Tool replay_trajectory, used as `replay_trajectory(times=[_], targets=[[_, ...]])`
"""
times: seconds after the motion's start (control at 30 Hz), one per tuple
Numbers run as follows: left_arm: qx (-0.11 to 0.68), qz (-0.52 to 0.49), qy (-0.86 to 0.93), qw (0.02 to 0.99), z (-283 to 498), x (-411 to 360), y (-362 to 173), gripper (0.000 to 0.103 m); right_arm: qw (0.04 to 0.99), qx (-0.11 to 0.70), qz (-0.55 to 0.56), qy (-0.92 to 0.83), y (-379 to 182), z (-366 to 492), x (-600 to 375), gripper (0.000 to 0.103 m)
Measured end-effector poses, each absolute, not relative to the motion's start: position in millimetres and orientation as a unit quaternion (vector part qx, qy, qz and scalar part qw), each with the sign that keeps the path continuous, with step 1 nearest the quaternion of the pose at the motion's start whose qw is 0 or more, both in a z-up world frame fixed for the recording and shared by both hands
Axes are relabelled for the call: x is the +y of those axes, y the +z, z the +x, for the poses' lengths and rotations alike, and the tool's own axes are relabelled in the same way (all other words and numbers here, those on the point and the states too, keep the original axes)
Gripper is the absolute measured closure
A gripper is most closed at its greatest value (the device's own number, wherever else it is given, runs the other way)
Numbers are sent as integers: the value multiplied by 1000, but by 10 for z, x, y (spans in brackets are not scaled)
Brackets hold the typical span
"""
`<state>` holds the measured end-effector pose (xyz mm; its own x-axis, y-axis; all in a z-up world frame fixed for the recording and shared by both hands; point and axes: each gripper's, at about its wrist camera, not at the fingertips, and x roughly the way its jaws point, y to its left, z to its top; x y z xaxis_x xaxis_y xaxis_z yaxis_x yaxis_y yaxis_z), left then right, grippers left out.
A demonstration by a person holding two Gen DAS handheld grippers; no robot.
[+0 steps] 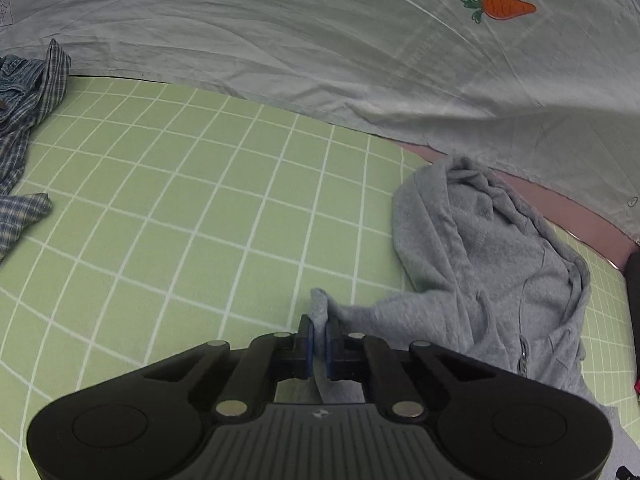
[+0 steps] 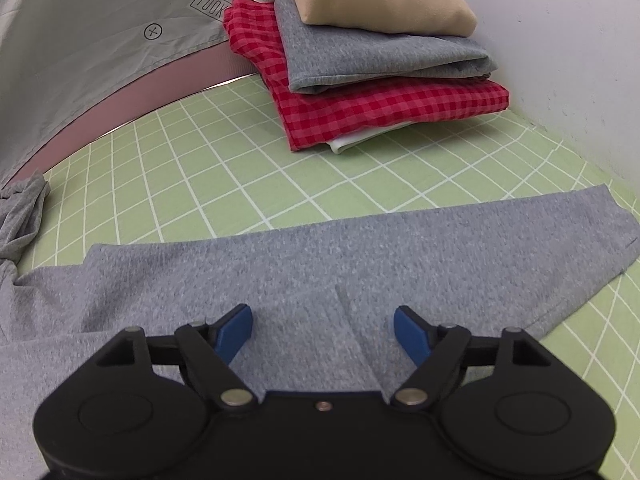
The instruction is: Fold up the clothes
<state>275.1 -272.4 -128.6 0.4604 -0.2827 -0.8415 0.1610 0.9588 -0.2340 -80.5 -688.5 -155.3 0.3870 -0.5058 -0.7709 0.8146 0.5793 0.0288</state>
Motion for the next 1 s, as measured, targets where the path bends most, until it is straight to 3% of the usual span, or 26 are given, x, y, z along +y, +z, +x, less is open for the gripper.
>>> replay_trajectory(times=[0.17,0.23,0.3,0.4,0.63,0.87,1.0], targets=[[485,-45,-101,868,2772,-2656,-1201,96,805,375,209,-410,-1555,-804,-6903,21],[477,-47,-91,873,2740,-2596,-1129,85,803,380,210,-408,-1537,-803,-6909,22],[482,-33,-84,872,2583,-2580,-1118,61,804,382,207,-407,-1517,-818,-6889,22],[493,-3,-74,867,2297,-2572,-1126,44,807,383,207,-399,-1503,-858,-6858,22],[519,61,-48,852,1639,-2543,-1154,37,811,384,218,-383,-1509,-943,-6756,21],[533,54,-37,844,1276,-2415,-1150,29,817,386,207,-374,-1518,-983,-6657,22],[532,43,-34,845,1153,-2380,-1081,27,824,389,200,-359,-1499,-995,-6625,38]])
